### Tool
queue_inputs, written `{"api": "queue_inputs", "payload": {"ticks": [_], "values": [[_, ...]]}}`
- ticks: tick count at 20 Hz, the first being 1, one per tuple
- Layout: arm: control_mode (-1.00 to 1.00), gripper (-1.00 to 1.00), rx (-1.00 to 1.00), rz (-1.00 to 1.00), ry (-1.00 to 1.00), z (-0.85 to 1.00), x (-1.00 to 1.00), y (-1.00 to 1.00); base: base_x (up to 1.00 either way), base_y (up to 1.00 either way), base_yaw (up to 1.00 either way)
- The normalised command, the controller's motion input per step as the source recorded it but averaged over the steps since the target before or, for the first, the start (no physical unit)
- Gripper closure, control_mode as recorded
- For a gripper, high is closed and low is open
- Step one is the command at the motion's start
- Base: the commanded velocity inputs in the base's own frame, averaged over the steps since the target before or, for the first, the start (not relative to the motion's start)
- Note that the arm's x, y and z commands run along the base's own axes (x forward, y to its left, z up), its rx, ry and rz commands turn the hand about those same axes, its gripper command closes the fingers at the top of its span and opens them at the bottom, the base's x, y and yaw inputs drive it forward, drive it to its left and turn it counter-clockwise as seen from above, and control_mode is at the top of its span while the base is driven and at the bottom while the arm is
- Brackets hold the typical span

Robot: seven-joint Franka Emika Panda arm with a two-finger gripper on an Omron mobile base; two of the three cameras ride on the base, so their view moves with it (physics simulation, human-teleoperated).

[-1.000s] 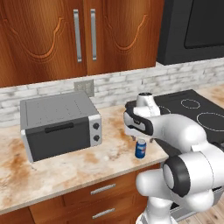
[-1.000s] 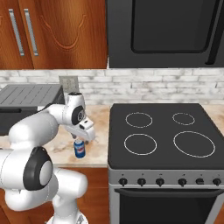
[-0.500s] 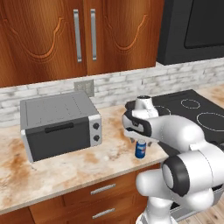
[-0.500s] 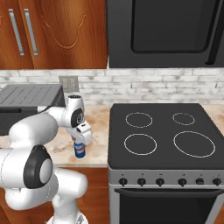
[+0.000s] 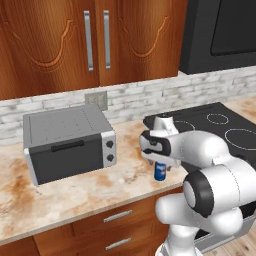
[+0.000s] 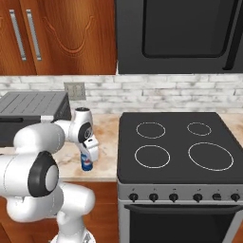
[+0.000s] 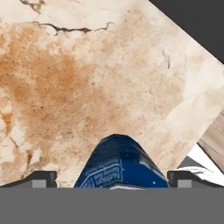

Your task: Four empty soda cans are scattered around the kitchen. Gather all the cans and cluster them next to the stove for recycling.

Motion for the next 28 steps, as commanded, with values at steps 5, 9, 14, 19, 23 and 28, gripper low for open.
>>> {"api": "queue_inputs", "payload": {"ticks": [5,9,14,19,23,28], "values": [[-1.0,1.0,0.0,-0.06,-0.02,-0.1,0.0,0.0,0.0,0.0,0.0],[-1.0,1.0,0.0,-0.03,0.01,-0.02,-0.1,0.0,0.0,0.0,0.0],[-1.0,1.0,-0.06,0.0,0.01,0.33,-0.17,0.0,0.0,0.0,0.0],[-1.0,1.0,-0.08,0.19,0.0,0.35,-0.26,-0.09,0.0,0.0,0.0],[-1.0,1.0,-0.02,0.34,0.0,0.27,-0.26,-0.13,0.0,0.0,0.0],[-1.0,1.0,0.0,0.37,0.0,0.2,-0.1,-0.13,0.0,0.0,0.0]]}}
